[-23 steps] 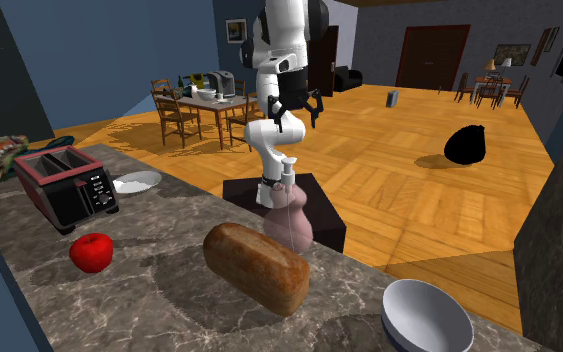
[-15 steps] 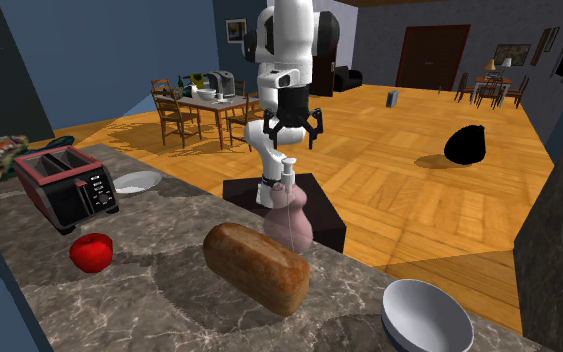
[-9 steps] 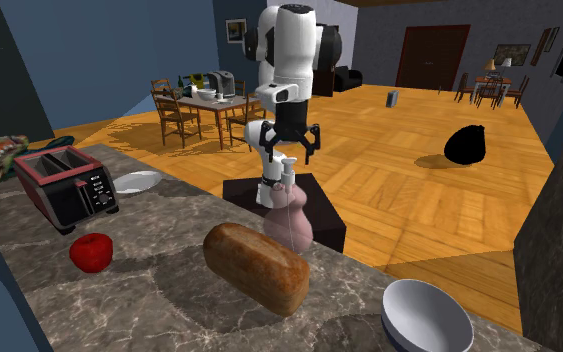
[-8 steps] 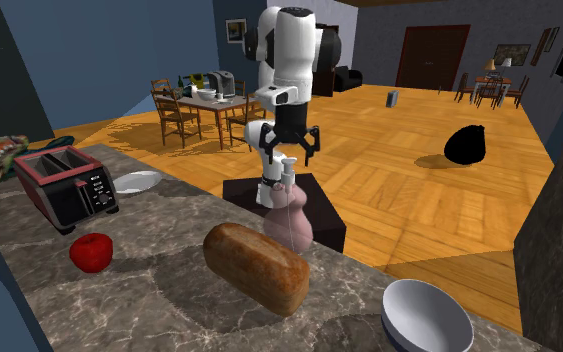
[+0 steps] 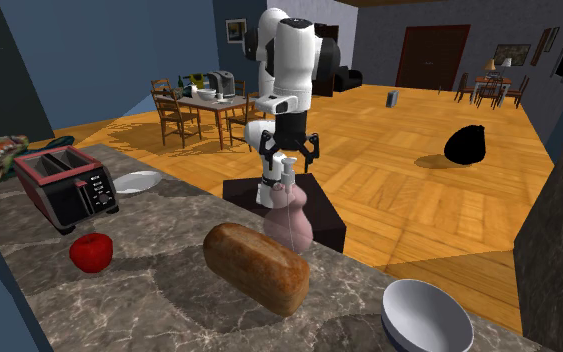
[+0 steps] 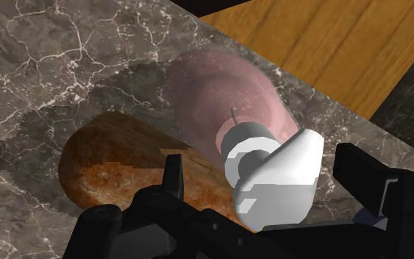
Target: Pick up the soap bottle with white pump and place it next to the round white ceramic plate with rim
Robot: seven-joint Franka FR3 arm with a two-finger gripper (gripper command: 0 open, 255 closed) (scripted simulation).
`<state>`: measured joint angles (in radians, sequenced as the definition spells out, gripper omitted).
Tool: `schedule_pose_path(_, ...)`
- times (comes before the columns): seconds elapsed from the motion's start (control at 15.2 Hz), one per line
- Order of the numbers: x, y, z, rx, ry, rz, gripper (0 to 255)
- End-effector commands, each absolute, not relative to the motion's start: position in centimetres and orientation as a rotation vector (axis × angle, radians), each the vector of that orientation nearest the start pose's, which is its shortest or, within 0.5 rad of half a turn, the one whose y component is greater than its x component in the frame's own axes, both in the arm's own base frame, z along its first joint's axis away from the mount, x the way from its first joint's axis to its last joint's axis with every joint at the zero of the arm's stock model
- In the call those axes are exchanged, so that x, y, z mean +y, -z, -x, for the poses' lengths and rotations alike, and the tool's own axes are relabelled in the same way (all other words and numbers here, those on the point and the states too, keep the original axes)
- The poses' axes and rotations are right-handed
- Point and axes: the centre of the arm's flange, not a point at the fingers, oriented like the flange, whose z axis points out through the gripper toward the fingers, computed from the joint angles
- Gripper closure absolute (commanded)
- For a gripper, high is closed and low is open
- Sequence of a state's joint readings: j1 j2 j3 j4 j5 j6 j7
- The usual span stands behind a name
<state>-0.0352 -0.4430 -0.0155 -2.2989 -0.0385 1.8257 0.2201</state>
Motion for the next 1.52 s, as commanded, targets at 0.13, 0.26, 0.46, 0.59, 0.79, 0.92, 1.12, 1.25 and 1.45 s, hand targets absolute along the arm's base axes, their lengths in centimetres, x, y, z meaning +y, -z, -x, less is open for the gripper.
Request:
schedule_pose_path(0.13, -2.5, -51.5, -41.5, 0.410, -0.044, 3.148, 255)
schedule_pose_path(0.26, -2.5, -51.5, -41.5, 0.410, -0.044, 3.148, 255)
schedule_pose_path(0.46, -2.5, -51.5, -41.5, 0.410, -0.044, 3.148, 255)
schedule_pose_path(0.59, -2.5, -51.5, -41.5, 0.410, -0.044, 3.148, 255)
schedule_pose_path(0.79, -2.5, -52.0, -41.5, 0.410, -0.044, 3.148, 255)
schedule_pose_path(0.92, -2.5, -53.1, -41.5, 0.410, -0.044, 3.148, 255)
schedule_pose_path(1.12, -2.5, -54.7, -41.5, 0.410, -0.044, 3.148, 255)
schedule_pose_path(1.25, -2.5, -55.7, -41.5, 0.410, -0.044, 3.148, 255)
schedule_pose_path(1.45, -2.5, -57.3, -41.5, 0.410, -0.044, 3.148, 255)
